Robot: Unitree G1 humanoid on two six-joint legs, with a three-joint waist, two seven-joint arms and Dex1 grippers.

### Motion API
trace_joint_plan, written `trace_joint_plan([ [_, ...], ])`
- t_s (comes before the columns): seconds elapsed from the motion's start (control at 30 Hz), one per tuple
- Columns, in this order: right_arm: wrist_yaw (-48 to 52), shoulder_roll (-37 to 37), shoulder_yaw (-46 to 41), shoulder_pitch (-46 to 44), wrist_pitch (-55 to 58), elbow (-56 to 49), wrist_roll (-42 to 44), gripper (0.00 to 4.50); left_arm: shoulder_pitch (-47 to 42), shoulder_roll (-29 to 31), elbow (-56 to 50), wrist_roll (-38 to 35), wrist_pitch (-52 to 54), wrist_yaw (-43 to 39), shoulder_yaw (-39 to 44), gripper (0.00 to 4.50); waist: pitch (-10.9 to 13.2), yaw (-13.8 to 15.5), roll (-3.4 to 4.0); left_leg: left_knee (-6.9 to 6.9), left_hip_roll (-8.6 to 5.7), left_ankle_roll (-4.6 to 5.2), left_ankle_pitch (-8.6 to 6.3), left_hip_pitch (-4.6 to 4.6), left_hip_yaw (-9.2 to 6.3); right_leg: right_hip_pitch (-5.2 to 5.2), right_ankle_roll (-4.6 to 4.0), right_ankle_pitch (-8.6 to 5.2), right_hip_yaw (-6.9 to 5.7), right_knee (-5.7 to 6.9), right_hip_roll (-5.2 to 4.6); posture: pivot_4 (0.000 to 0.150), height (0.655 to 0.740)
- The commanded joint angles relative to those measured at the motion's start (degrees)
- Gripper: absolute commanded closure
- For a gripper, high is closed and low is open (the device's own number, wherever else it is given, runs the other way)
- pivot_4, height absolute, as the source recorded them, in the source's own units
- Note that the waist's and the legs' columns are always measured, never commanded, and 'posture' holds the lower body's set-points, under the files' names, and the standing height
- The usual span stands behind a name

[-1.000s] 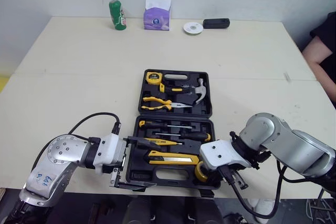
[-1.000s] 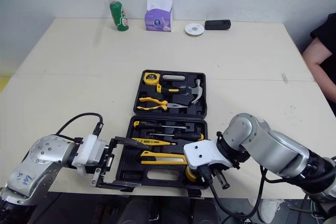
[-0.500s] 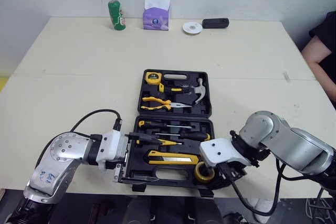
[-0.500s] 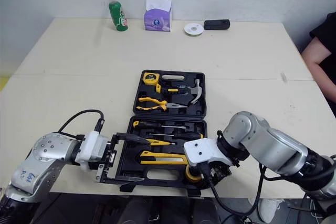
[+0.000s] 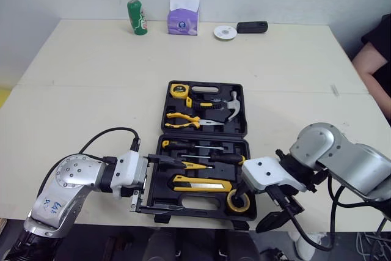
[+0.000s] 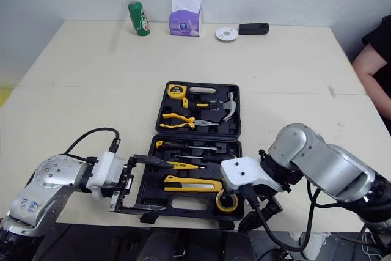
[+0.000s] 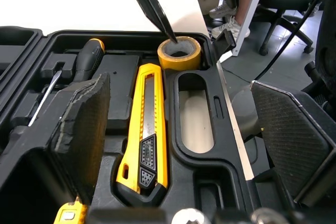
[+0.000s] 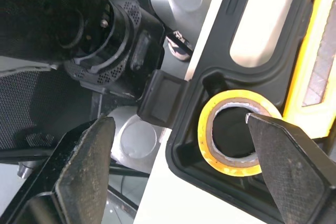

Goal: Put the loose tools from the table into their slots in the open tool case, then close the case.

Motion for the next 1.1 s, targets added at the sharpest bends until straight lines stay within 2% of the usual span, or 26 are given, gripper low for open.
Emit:
trace_joint_plan([
  [0.03, 1.33, -1.38, -6.54, 2.59, -1.95, 1.22, 4.13, 0.39, 0.31, 0.40, -0.75, -0.38, -0.81, 0.10, 1.28, 0.00, 0.00, -0.01, 0.00, 0.00, 0.00, 0.00, 0.00, 0.00, 0.00, 0.01, 0.00, 0.00, 0.00, -0.01, 0.00, 0.150, 0.7400],
  [0.23, 1.56, 1.86, -17.43, 12.76, -10.24, 6.26, 10.02, 0.39, 0.19, 0.44, 0.23, 0.36, -1.76, -0.07, 1.44, 0.00, 0.00, 0.09, -0.01, -0.01, 0.00, 0.01, 0.00, 0.01, 0.00, 0.05, 0.00, 0.00, -0.02, -0.01, 0.01, 0.150, 0.7400],
  [0.27, 0.96, 2.29, -18.67, 14.44, -10.40, 6.56, 10.93, 0.62, 0.17, 0.49, 0.55, 0.54, -2.01, -0.23, 1.46, 0.00, 0.00, 0.10, 0.00, 0.00, 0.00, 0.02, -0.01, 0.01, 0.00, 0.06, 0.00, 0.00, -0.04, -0.02, 0.02, 0.150, 0.7400],
  [0.33, -0.71, 3.11, -19.75, 17.48, -11.73, 7.10, 10.72, 1.22, -0.17, 0.40, 1.23, 0.73, -2.30, -0.29, 1.49, 0.00, 0.00, 0.10, 0.00, 0.01, 0.00, 0.03, 0.00, 0.01, 0.00, 0.07, 0.01, 0.01, -0.04, -0.01, 0.02, 0.150, 0.7400],
  [0.4, -2.83, 6.73, -21.50, 20.16, -14.08, 7.87, 12.03, 2.14, -0.92, 0.19, 1.79, 0.79, -2.38, -0.02, 1.35, 0.00, -0.01, 0.12, -0.02, 0.05, 0.00, 0.03, 0.00, 0.02, -0.01, 0.08, 0.01, 0.01, -0.05, 0.01, 0.02, 0.150, 0.7400],
  [0.53, -5.59, 12.93, -21.54, 25.31, -23.91, 9.51, 7.64, 4.31, -1.69, 0.31, 2.19, 0.64, -2.37, -0.04, 1.50, 0.00, -0.01, 0.12, -0.02, 0.05, 0.00, 0.02, 0.00, 0.05, -0.06, 0.14, 0.01, 0.01, -0.10, 0.01, 0.04, 0.150, 0.7400],
  [0.57, -5.84, 13.81, -21.07, 26.20, -26.42, 9.72, 6.24, 4.44, -1.53, 0.56, 2.30, 0.45, -2.43, -0.35, 1.83, 0.00, -0.01, 0.12, -0.01, 0.04, -0.01, 0.02, 0.00, 0.05, -0.05, 0.14, 0.01, 0.01, -0.10, 0.01, 0.04, 0.150, 0.7400],
  [0.83, -9.59, 19.04, -17.85, 30.82, -32.95, 11.54, 2.21, 4.44, -1.84, 1.77, 3.61, 0.32, -2.34, -1.93, 2.56, 0.00, -0.01, 0.08, -0.02, 0.04, -0.01, 0.02, 0.00, 0.07, -0.04, 0.15, 0.03, 0.01, -0.07, 0.01, 0.06, 0.150, 0.7400],
  [1.1, -9.21, 20.80, -15.31, 31.91, -41.35, 22.35, -3.15, 4.44, -2.17, 1.86, 2.90, 0.54, -1.69, -1.47, 2.28, 0.00, -0.01, 0.08, -0.02, 0.05, -0.02, 0.02, 0.00, 0.08, -0.03, 0.16, 0.03, 0.02, -0.06, 0.01, 0.06, 0.150, 0.7400],
])
